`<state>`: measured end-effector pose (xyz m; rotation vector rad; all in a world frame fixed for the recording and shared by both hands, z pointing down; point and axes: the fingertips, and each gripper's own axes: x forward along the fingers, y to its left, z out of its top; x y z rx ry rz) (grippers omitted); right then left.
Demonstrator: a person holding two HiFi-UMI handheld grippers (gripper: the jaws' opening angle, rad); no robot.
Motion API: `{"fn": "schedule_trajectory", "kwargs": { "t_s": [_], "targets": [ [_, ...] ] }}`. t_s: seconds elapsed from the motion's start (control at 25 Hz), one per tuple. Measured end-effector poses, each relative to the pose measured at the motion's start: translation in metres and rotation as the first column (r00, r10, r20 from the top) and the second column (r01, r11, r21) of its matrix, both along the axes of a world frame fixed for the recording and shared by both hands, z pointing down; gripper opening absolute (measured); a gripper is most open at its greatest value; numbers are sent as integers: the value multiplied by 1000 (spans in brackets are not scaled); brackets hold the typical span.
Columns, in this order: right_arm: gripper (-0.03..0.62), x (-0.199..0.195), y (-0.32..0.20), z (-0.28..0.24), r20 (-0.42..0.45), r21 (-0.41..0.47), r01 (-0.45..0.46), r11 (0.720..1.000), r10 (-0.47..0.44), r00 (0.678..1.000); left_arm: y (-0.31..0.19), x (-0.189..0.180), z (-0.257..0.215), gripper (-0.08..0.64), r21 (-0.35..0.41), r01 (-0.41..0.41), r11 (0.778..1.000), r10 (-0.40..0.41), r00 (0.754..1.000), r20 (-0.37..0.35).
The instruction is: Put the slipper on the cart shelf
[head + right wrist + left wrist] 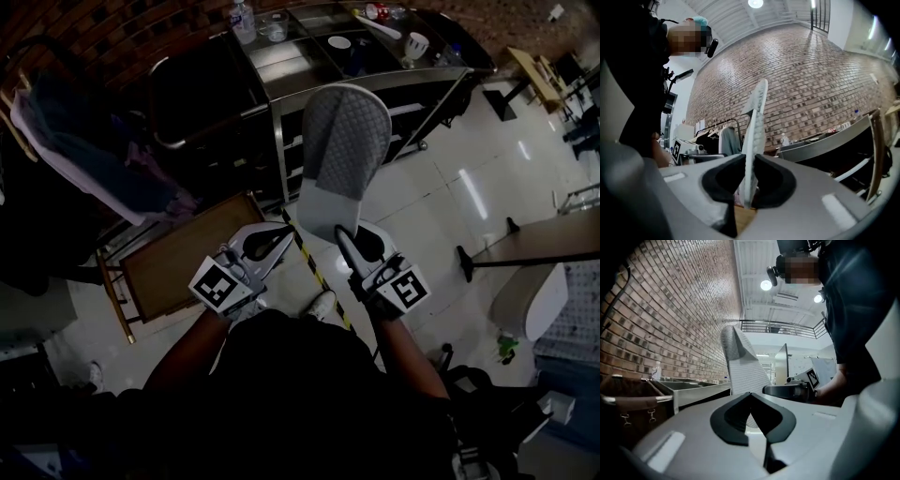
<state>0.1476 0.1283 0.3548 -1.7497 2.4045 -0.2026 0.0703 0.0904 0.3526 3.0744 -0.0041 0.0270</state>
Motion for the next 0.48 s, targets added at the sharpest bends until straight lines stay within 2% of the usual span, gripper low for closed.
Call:
{"fn": "schedule_trajectory", "kwargs": {
  "t_s": [0.24,0.48],
  "targets": [
    [63,62,30,8,5,-2,19,1000,-19,1000,36,64,4,3,8,-8,1000,8,1000,16],
    [63,96,41,14,10,-11,23,1000,-23,1000,55,95,3,3,20,-35,999,34,999,38]
  ]
}}
